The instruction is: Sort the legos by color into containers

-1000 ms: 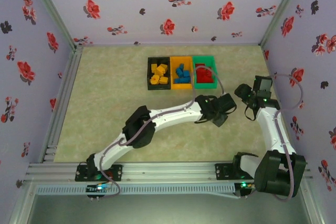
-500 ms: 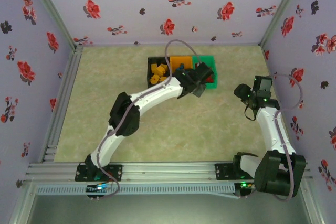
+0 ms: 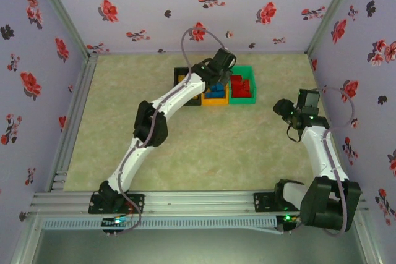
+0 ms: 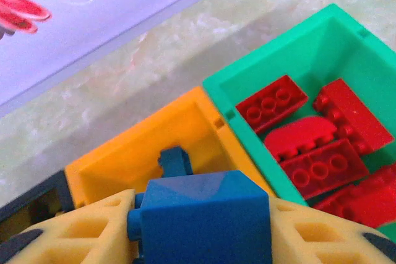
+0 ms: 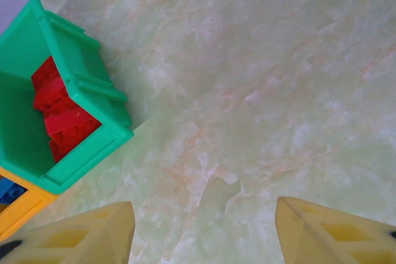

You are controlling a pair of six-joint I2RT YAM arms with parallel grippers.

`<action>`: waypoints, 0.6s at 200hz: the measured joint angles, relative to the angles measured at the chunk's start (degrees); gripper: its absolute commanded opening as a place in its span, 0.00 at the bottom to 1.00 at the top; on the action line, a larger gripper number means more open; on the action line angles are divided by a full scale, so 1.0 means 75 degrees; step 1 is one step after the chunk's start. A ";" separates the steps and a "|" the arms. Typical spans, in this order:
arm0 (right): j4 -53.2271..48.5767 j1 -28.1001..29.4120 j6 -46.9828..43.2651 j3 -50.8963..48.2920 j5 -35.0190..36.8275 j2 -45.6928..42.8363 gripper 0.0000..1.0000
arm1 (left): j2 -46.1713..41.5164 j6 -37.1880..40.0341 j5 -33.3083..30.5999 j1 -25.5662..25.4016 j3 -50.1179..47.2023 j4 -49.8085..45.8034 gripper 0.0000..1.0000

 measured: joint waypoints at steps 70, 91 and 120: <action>-0.0003 0.0082 0.0000 0.0000 0.0003 0.0061 0.63 | 0.0262 0.0192 -0.0006 0.0096 0.0204 0.0204 0.80; -0.0003 0.0108 0.0000 0.0000 0.0006 0.0079 0.63 | 0.0262 0.0216 -0.0032 0.0114 0.0201 0.0236 0.83; -0.0003 0.0122 0.0000 0.0000 0.0006 0.0079 0.65 | 0.0204 0.0221 -0.0125 0.0128 0.0041 0.0318 0.86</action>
